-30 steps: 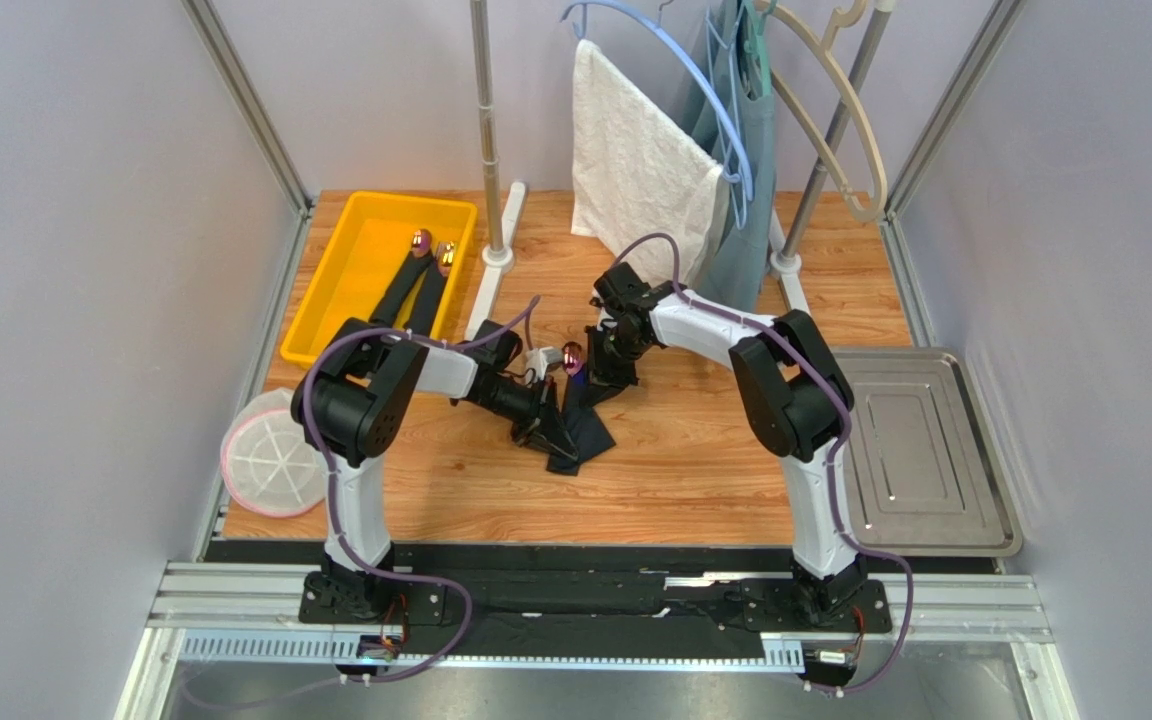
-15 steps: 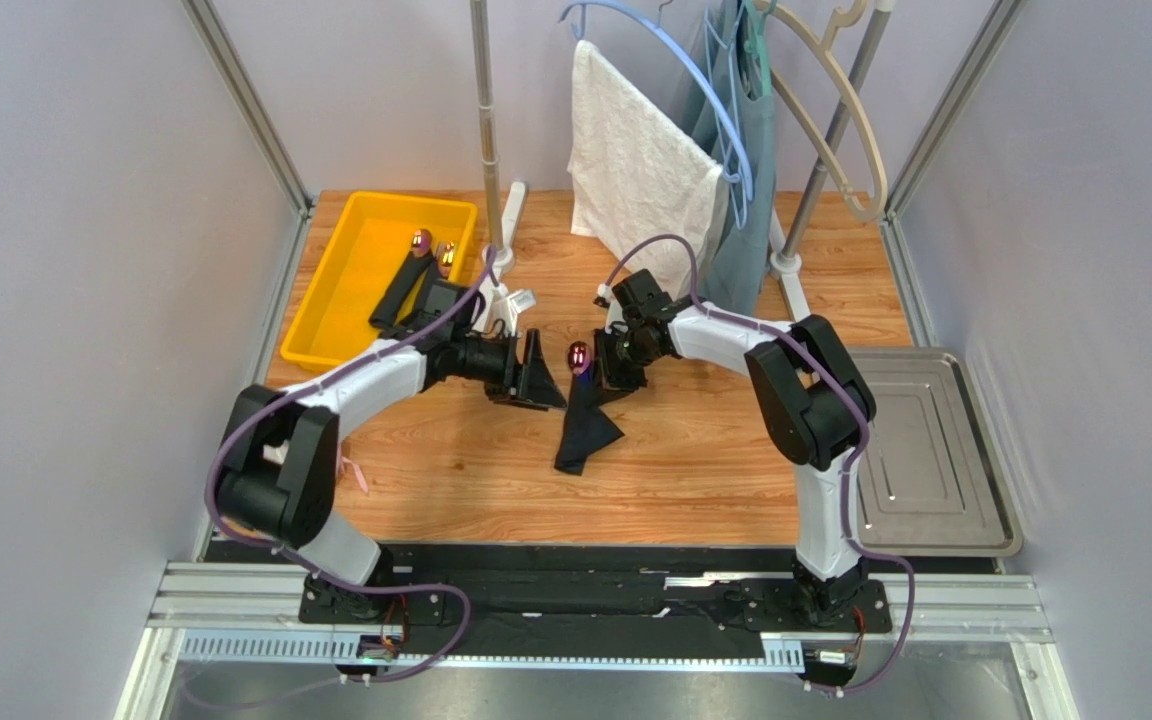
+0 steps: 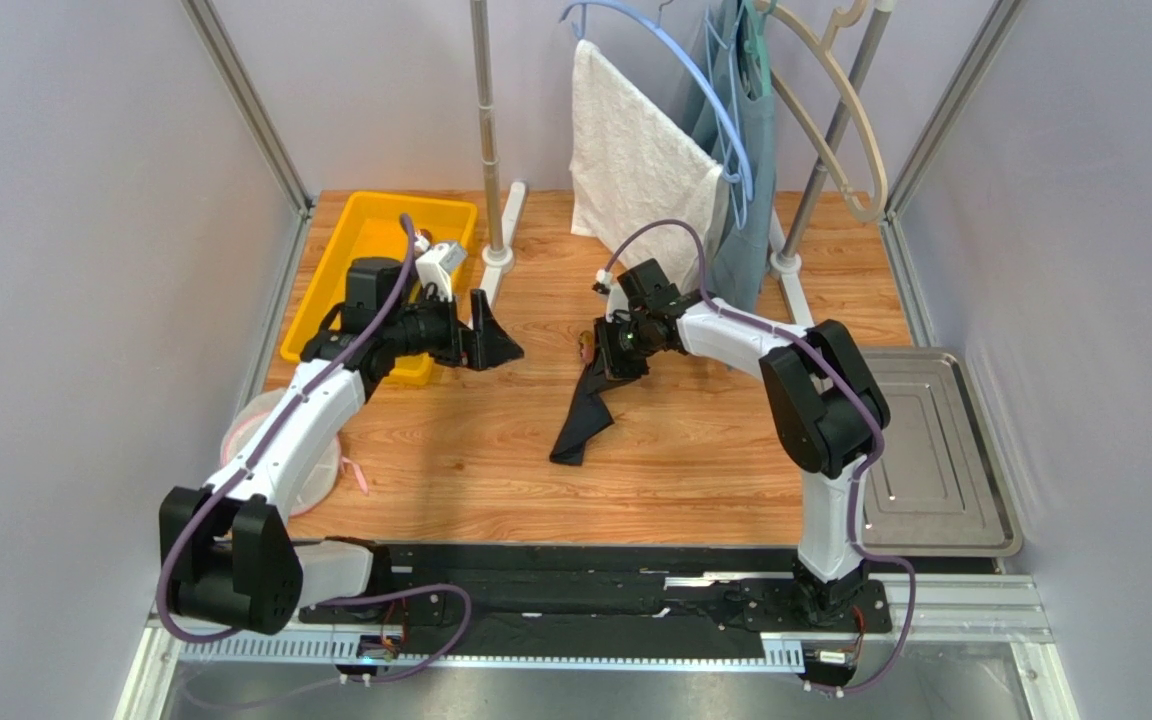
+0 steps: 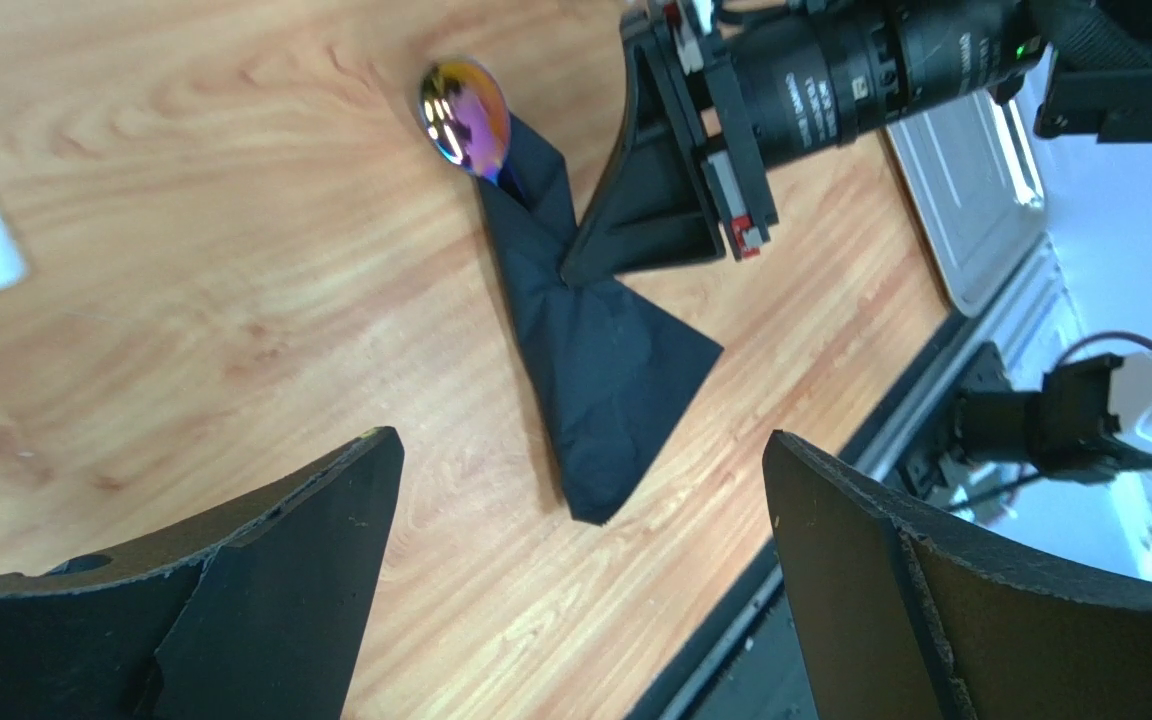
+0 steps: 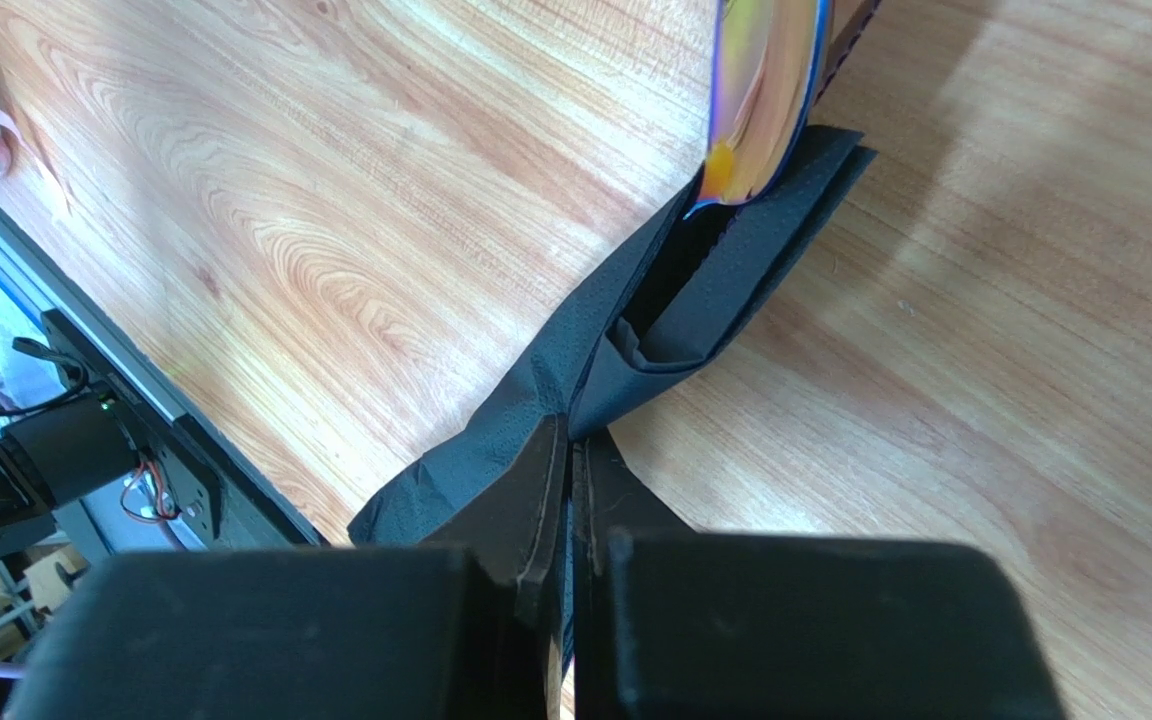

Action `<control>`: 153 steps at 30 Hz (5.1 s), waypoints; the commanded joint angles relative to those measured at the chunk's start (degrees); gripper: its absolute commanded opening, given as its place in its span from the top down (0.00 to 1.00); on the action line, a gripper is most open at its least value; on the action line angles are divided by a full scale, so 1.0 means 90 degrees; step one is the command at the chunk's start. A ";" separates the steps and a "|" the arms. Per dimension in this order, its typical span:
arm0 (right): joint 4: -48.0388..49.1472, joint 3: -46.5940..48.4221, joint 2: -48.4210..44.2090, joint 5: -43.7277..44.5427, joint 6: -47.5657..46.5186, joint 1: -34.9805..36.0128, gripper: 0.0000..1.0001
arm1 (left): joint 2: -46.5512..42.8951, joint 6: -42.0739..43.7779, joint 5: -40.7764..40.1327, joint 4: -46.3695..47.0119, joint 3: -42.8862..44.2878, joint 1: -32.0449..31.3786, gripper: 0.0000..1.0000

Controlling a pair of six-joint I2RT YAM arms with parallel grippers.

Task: Place the utensils on the paper napkin and roll it up

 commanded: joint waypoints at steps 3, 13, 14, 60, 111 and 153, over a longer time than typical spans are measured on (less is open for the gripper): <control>-0.0055 0.0464 -0.0576 -0.0157 -0.0477 -0.0022 1.00 | -0.0741 0.0048 -0.0538 0.0978 -0.0052 0.0195 0.01; -0.0796 0.1167 -0.1454 -0.0693 -0.1141 0.0056 1.00 | -0.1307 -0.0615 0.0984 0.1328 -0.0100 0.1161 0.01; -0.0885 0.1322 -0.1533 -0.0810 -0.1199 0.0085 1.00 | -0.1521 -0.0819 0.1352 0.1746 -0.0198 0.1162 0.01; -0.1842 0.1978 -0.4619 0.0185 -0.4276 0.3464 1.00 | -0.3633 -0.2891 0.2528 0.6545 -0.1967 -0.1445 0.19; -0.1784 0.1285 -0.4989 0.1252 -0.3310 0.3143 0.05 | -0.3769 -0.4160 0.1844 0.6262 -0.1459 -0.1038 1.00; -0.1871 0.1440 -0.4765 0.1550 -0.2870 0.1785 0.49 | -0.3174 -0.3284 0.0235 0.4215 -0.0698 -0.0899 1.00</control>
